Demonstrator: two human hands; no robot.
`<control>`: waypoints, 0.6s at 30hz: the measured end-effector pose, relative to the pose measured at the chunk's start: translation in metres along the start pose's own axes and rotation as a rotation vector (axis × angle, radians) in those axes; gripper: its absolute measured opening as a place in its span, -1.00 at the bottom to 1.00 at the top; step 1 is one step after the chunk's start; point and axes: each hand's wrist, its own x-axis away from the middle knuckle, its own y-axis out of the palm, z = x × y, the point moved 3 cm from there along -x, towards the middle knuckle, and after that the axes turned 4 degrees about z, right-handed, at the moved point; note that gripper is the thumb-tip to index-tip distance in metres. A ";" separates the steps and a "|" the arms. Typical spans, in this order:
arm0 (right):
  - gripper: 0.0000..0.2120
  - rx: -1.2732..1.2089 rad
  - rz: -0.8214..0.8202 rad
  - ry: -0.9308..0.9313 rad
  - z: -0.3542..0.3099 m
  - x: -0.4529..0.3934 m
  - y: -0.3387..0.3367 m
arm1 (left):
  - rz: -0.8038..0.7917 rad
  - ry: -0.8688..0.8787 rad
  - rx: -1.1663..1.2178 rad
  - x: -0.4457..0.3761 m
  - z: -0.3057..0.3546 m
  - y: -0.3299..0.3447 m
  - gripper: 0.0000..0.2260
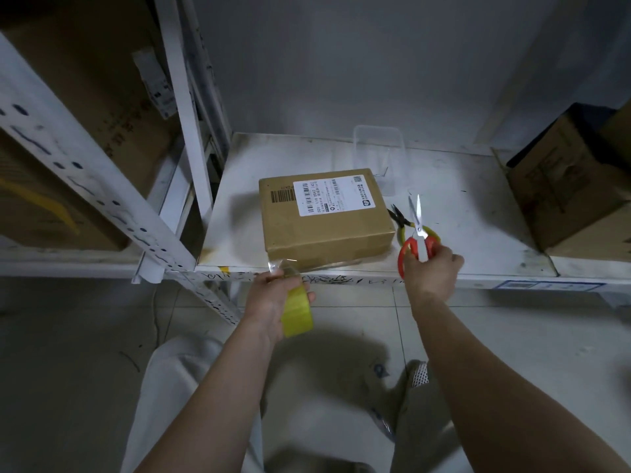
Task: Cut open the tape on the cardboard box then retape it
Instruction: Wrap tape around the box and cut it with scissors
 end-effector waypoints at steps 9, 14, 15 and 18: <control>-0.70 -0.412 -1.190 -0.112 -0.053 0.023 -0.026 | 0.017 -0.013 -0.006 0.004 0.005 -0.007 -0.91; -0.74 0.278 -1.297 -0.245 -0.053 0.034 -0.013 | 0.043 -0.008 -0.019 0.004 0.009 -0.012 -0.91; -0.75 0.310 -1.284 -0.228 -0.055 0.035 -0.009 | 0.046 -0.007 -0.030 0.001 0.008 -0.014 -0.90; -0.77 0.388 -1.266 -0.213 -0.062 0.034 0.000 | 0.053 -0.009 -0.065 -0.003 0.008 -0.015 -0.92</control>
